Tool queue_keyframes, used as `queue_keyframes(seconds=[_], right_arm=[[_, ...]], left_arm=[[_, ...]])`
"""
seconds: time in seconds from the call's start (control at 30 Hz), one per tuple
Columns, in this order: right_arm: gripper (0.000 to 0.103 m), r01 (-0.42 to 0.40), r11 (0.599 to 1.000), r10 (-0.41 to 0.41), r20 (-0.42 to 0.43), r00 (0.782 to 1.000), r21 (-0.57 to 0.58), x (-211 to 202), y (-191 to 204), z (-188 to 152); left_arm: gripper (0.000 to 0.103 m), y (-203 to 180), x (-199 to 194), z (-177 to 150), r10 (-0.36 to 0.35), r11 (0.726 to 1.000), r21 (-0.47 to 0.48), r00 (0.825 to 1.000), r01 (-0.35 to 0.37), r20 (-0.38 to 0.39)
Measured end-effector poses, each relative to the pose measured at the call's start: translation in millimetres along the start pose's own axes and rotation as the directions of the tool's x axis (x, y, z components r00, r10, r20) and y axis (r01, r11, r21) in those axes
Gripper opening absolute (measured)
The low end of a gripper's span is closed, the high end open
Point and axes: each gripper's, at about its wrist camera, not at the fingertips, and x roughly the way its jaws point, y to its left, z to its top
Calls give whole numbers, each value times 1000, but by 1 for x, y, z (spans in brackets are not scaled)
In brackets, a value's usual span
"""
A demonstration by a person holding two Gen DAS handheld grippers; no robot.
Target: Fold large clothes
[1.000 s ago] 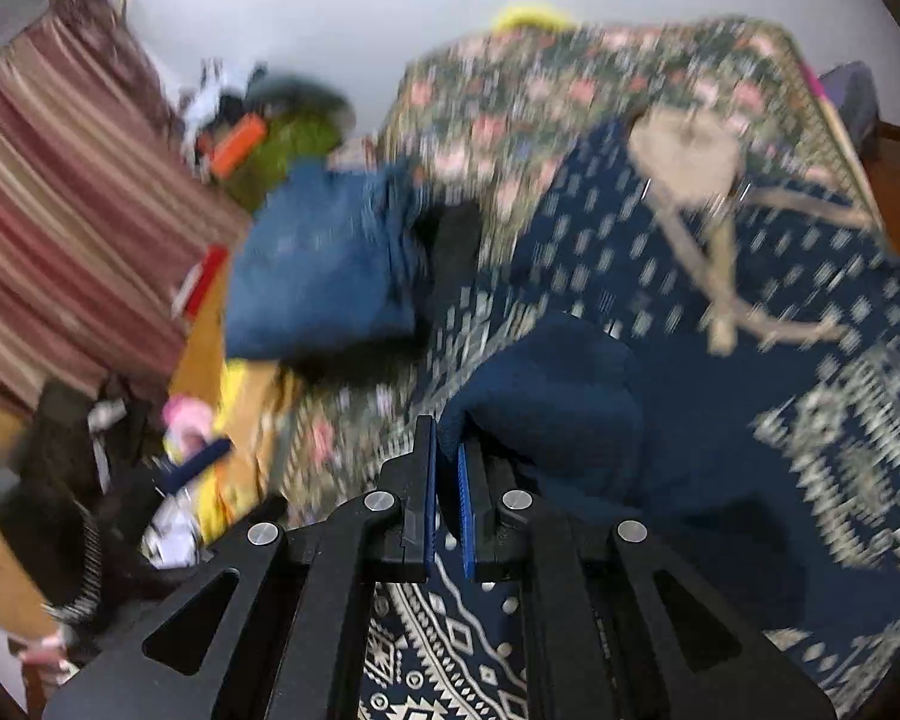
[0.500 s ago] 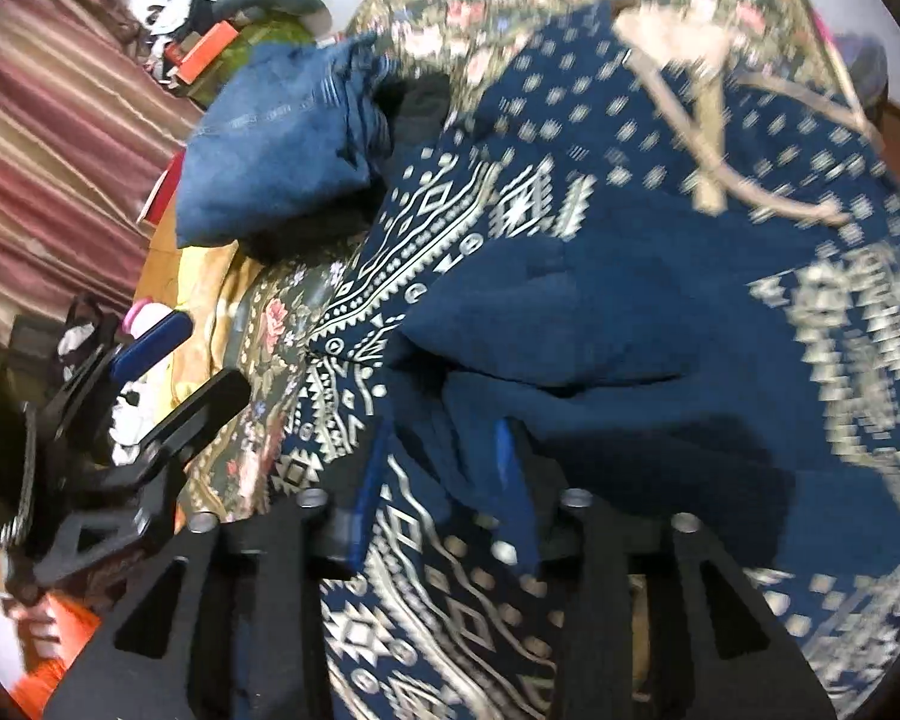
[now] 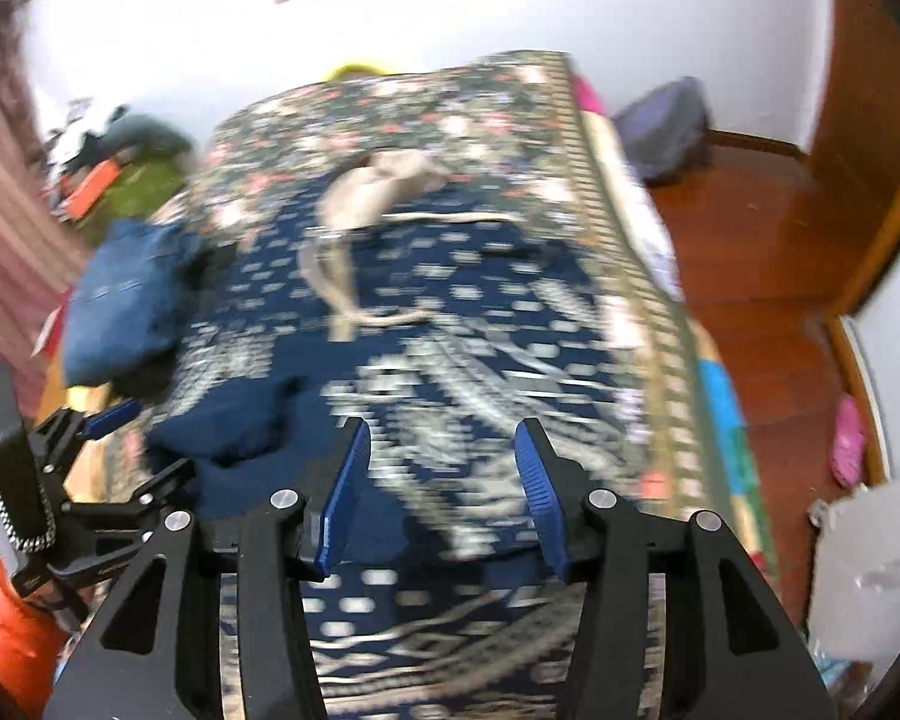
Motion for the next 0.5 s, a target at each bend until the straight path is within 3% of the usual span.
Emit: queue_keyframes(seconds=[0.27,0.33,0.4,0.5], right_arm=[[46,64,998,-66,-62,996,-25,32,-18,-28],[47,78,996,-81,-45,996,-50,33,-18,-33],[47,92,993,-94,-26,995,-73,31,-14,-38],[48,98,992,-100,-25,995,-83,28,-14,-40]], left_arm=[[76,-4,35,18,23,1000,-17,999,-23,-33],[67,0,39,23,-13,999,-53,999,11,-35],[43,4,42,27,-65,994,-93,997,61,-41],[14,13,42,31,-109,982,-162,994,102,-33]])
